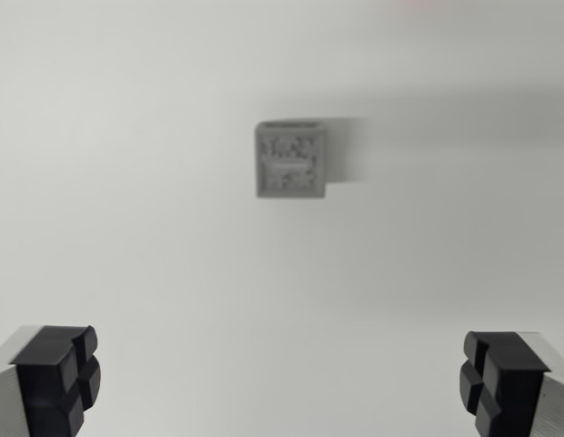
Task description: Destack cube
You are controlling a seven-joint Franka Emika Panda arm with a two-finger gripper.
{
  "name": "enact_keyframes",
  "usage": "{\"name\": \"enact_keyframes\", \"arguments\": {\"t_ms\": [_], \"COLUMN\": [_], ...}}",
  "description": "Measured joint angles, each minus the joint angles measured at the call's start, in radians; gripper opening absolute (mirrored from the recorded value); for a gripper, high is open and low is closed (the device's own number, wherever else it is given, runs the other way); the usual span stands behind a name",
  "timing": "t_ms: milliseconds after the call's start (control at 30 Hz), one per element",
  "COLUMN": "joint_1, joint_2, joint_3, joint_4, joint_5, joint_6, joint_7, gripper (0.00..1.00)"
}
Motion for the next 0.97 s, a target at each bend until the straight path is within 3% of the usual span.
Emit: {"name": "enact_keyframes", "arguments": {"t_ms": [967], "joint_1": [0.0], "joint_2": [-0.005], "joint_3": [0.0], "joint_4": [0.006], "joint_5": [0.0], "joint_6": [-0.011], "joint_7": [0.0], "gripper": [1.0]}}
